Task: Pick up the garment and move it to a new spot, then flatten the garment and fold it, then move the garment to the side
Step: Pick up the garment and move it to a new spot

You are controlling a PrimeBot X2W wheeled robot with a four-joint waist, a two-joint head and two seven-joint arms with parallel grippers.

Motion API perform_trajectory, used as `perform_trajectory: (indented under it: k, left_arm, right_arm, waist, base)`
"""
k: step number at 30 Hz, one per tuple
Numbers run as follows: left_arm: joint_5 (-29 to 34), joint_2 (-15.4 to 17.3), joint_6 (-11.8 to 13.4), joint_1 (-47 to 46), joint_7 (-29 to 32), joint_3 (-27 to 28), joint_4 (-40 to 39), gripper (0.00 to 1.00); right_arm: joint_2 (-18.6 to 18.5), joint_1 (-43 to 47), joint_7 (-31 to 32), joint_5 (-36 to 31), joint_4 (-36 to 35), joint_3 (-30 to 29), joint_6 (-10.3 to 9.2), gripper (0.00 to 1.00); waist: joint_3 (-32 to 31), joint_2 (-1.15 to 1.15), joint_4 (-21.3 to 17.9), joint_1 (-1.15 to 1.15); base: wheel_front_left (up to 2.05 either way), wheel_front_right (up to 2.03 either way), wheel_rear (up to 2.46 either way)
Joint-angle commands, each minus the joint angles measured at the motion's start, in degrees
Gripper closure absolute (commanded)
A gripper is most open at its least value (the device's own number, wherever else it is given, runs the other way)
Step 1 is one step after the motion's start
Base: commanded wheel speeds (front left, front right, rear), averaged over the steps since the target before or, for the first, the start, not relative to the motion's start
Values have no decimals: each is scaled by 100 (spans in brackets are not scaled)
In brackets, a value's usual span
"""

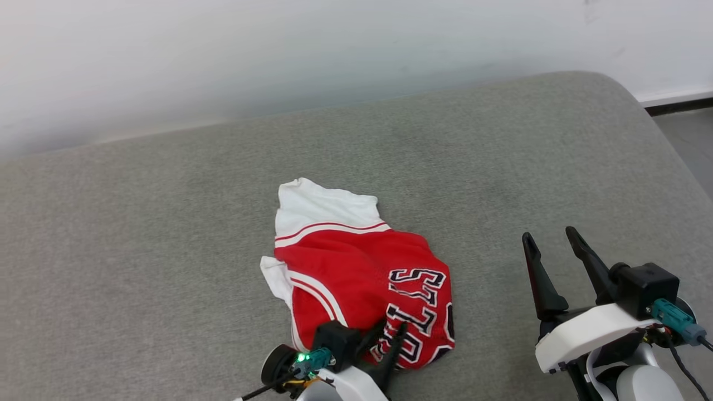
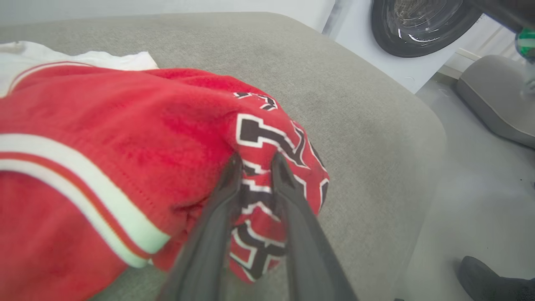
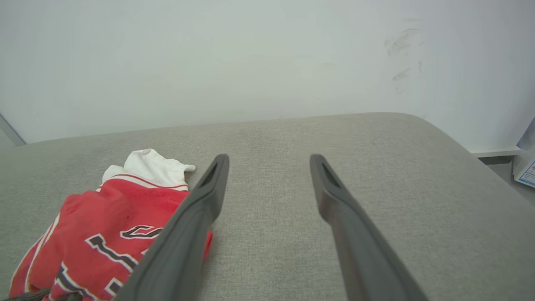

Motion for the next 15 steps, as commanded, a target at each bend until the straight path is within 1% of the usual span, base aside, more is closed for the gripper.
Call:
perform_trajectory:
  k: [1,4,6,10,15]
  left_arm:
    - [9,-3,20,-87,-98,-35,-47,0]
    - [182,-7,78,-268,-525,-95,-276,0]
    - [268,5,87,-286,-697,-83,-450,0]
    - [327,97,167,-300,-828,109,-787,0]
    - [194,299,506,-163,-857,686,-994,0]
  right_arm:
    - [10,27,-24,23,10,4,-2,0]
    - [9,25,-33,-27,14,-43,-2,0]
    - [9,12,-22,-60,5,-44,-2,0]
    - [9,-8,18,-111,3,-102,-2,0]
    - [9,64,71,-201,-40,-169,-2,0]
  waist:
    - [-14,0,74,0]
    - [-84,0,216,0]
    - [-139,0,299,0]
    - [-247,0,462,0]
    - [-349,0,653,0]
  base:
    - [0,0,0]
    - [0,0,0]
    - [0,0,0]
    - [0,0,0]
    - [0,0,0]
